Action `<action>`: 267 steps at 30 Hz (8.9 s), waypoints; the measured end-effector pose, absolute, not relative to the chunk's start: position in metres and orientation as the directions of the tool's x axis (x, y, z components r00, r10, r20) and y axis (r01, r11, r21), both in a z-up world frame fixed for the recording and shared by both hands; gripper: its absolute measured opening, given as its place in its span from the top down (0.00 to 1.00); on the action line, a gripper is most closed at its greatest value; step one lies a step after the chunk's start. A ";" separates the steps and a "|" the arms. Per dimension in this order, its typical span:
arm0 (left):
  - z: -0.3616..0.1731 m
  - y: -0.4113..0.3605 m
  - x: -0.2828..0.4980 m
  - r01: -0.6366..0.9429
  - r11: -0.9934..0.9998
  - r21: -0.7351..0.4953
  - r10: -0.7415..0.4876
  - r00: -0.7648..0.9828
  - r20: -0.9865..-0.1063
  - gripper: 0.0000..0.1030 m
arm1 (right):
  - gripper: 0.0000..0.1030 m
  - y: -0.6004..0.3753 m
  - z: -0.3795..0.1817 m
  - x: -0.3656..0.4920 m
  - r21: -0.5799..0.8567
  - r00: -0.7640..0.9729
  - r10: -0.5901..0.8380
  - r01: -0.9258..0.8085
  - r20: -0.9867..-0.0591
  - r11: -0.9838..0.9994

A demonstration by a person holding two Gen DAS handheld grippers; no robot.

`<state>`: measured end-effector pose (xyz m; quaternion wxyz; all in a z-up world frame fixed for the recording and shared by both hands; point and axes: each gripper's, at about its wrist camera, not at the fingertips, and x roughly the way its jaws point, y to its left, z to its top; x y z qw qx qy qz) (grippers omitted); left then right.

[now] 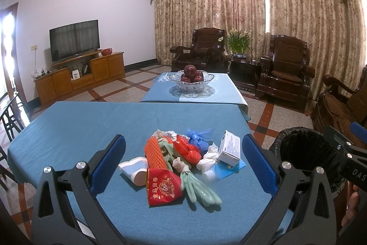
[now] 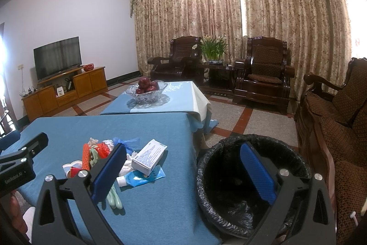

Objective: Collect trash

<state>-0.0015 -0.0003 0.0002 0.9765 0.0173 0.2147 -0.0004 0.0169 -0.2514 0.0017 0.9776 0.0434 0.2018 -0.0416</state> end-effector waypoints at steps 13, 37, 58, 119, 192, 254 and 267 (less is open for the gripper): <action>0.000 0.000 -0.001 0.008 0.999 0.033 0.006 0.908 -0.419 0.05 | 0.06 -0.252 0.001 0.017 0.070 0.914 -0.063 0.099 -0.400 0.993; -0.001 0.004 0.005 0.008 0.999 0.032 0.006 0.906 -0.424 0.05 | 0.06 -0.250 -0.003 0.020 0.074 0.911 -0.060 0.098 -0.408 0.992; -0.047 0.034 0.046 -0.063 0.993 0.104 0.105 0.878 -0.466 0.05 | 0.06 -0.234 -0.034 0.076 0.066 0.865 -0.064 0.111 -0.498 0.992; -0.082 0.052 0.153 -0.047 0.999 0.011 0.046 0.831 -0.554 0.88 | 0.47 -0.220 -0.085 0.181 0.164 0.784 0.082 0.025 -0.615 0.986; -0.159 0.059 0.114 -0.061 0.998 0.023 0.061 0.753 -0.655 0.23 | 0.07 -0.162 -0.132 0.144 0.012 0.838 -0.022 0.034 -0.545 0.999; -0.179 0.057 0.129 -0.033 0.997 -0.071 -0.026 0.714 -0.700 0.46 | 0.11 -0.150 -0.144 0.157 0.014 0.806 0.046 -0.047 -0.590 0.999; -0.128 0.076 0.137 -0.078 0.996 -0.035 0.043 0.812 -0.582 0.46 | 0.26 -0.104 -0.129 0.190 0.053 0.816 0.178 -0.179 -0.550 0.982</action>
